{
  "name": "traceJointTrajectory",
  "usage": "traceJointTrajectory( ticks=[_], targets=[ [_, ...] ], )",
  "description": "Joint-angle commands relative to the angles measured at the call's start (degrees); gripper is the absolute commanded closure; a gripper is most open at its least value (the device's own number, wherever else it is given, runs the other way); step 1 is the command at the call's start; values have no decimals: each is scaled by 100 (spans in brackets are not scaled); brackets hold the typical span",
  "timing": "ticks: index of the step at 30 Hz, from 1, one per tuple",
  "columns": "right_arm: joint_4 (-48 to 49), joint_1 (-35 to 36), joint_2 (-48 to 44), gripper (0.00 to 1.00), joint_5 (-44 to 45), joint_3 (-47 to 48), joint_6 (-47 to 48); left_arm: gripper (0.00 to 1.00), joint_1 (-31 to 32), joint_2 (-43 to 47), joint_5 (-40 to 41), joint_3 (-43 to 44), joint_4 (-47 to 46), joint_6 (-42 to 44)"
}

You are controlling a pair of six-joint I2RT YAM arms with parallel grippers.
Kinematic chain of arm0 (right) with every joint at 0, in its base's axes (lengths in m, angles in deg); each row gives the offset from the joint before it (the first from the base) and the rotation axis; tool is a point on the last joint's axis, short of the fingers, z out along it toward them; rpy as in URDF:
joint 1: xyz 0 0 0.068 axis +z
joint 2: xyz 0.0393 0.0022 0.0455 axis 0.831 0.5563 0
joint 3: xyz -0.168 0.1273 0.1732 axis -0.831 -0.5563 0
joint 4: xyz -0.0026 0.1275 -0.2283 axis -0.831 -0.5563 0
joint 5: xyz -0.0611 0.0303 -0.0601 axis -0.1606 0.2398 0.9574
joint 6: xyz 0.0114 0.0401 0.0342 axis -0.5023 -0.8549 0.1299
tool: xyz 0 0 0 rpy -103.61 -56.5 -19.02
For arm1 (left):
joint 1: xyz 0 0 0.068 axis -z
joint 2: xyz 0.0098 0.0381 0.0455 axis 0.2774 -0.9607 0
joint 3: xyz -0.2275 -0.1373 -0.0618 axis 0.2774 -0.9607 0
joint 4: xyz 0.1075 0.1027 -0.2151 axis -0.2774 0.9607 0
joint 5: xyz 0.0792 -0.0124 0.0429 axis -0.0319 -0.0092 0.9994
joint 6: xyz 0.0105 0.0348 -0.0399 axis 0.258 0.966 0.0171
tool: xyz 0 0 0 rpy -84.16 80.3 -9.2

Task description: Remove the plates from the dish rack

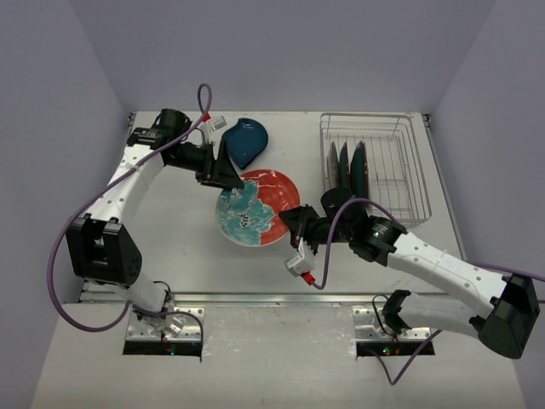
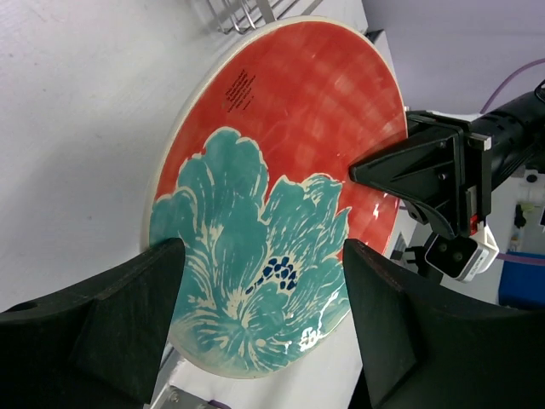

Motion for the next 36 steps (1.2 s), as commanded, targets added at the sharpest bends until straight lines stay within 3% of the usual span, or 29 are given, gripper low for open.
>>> traceJointTrajectory(
  ticks=[1,4,17,28,32,36],
  targets=[
    [1972,76,-288,100,-3,266,409,28,-45,258,304,-32,-129,260],
    [2009,91,-305,100,56,240,412,31,-43,261,364,-112,-129,334],
    [1620,104,-531,100,99,211,372,26,-338,316,517,222,-799,-120],
    [2010,117,-302,100,25,281,383,31,-214,162,-328,-269,-447,284],
    [2445,130,-54,100,-33,272,407,39,-60,114,-736,-488,-166,457],
    [2773,147,138,100,-19,316,412,60,-43,55,-995,-747,15,629]
  ],
)
